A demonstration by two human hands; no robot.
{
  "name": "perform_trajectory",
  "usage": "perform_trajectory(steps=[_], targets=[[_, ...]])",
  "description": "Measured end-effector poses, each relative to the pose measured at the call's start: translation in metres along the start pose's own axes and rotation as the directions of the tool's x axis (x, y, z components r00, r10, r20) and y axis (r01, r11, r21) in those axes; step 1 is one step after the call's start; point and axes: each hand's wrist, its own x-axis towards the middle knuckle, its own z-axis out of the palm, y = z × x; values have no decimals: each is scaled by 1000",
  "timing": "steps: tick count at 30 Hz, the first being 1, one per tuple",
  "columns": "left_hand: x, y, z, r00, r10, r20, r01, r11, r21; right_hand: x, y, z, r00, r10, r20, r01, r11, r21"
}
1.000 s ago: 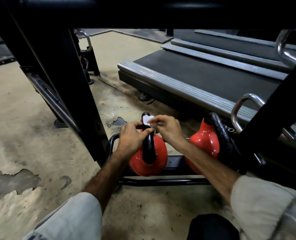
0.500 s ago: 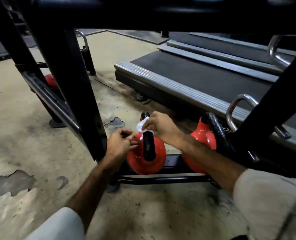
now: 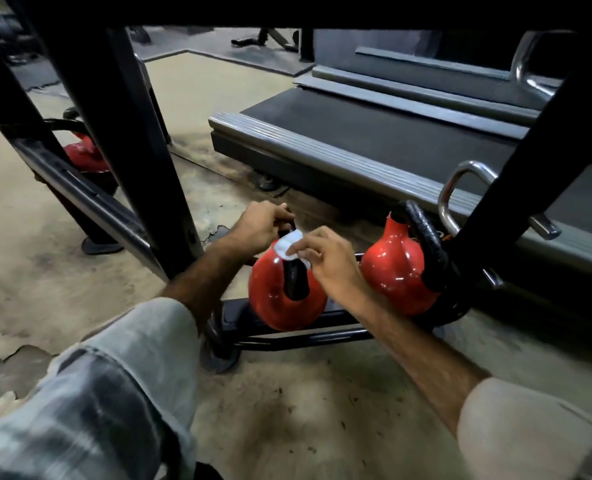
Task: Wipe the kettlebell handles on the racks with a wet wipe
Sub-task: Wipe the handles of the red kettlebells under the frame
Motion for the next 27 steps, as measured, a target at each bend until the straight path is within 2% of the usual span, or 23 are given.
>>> perform_trajectory(steps=[3,8,12,16,20,22,23,25,27], targets=[[3,-5,0,1000,6,9,-6,1000,12,-5,-1,9,992,92,-83,-87,994,63],[4,-10,1,1000,16,13,-16,1000,-3,-56,-4,22,965,141,-223,-99,977,190],[3,-9,3,1000,24,6,-24,1000,4,-57,-5,33,910,283,-305,-194,937,290],[3,-10,5,1000,19,9,-19,1000,7,-49,-11,38,789,556,-261,-376,773,511],[3,-12,5,1000,25,6,-25,1000,-5,-68,-13,48,717,663,-216,-407,650,642],[3,-13,5,1000,22,5,-22,1000,-18,-65,-12,48,708,679,-195,-412,621,666],[3,-14,5,1000,21,1,-21,999,-25,-58,-12,46,717,666,-206,-412,643,645],[4,-14,6,1000,18,-6,-18,999,-45,-42,-14,40,768,579,-274,-377,754,538],[4,-15,7,1000,14,-18,-15,998,-66,-34,-19,33,872,340,-352,-230,919,320]])
